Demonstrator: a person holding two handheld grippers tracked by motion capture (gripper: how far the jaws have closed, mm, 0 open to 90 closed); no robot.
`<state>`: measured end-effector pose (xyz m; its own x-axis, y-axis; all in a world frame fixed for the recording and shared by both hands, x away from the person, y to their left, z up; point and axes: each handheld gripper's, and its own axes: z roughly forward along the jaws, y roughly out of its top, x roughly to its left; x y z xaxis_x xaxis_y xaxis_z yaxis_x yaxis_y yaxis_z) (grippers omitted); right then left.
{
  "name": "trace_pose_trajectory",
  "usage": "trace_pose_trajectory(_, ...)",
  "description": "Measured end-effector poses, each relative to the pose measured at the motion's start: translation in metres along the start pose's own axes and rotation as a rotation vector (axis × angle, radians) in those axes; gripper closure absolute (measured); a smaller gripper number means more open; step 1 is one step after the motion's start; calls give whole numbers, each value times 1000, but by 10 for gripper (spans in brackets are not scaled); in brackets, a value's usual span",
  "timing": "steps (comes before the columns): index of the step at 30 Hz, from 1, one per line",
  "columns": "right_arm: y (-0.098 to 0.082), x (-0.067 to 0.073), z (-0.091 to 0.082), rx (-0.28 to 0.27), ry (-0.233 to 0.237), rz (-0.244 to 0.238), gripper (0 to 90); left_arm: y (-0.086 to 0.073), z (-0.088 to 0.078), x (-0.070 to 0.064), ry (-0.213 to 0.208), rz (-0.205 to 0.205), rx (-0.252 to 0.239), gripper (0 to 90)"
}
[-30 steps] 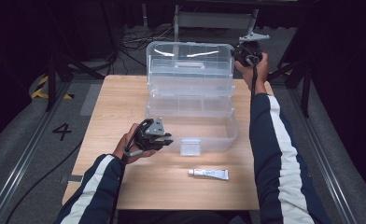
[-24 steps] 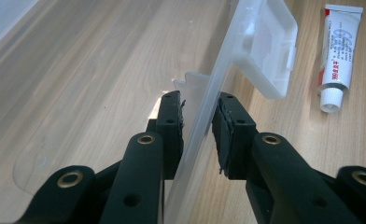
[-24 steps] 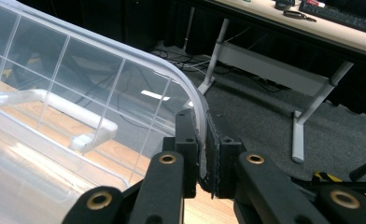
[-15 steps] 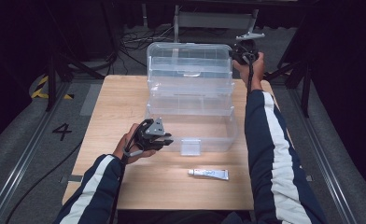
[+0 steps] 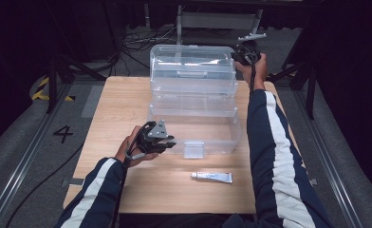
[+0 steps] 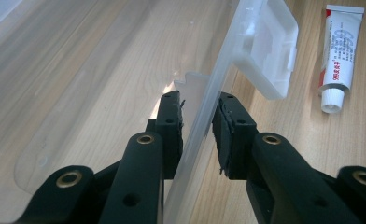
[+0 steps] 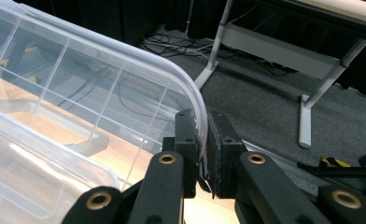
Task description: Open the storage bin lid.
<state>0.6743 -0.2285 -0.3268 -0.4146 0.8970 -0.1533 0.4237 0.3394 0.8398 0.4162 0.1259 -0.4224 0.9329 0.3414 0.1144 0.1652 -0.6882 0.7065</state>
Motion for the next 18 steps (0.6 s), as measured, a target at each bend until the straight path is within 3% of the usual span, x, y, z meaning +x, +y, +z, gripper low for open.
trace_pose_trajectory(9,-2,-1,6,5,-1,-7,831,0,0,0,1,2,0,732)
trace_pose_trajectory(18,-3,-4,9,22,16,19,828,-1,0,0,1,1,-3,731)
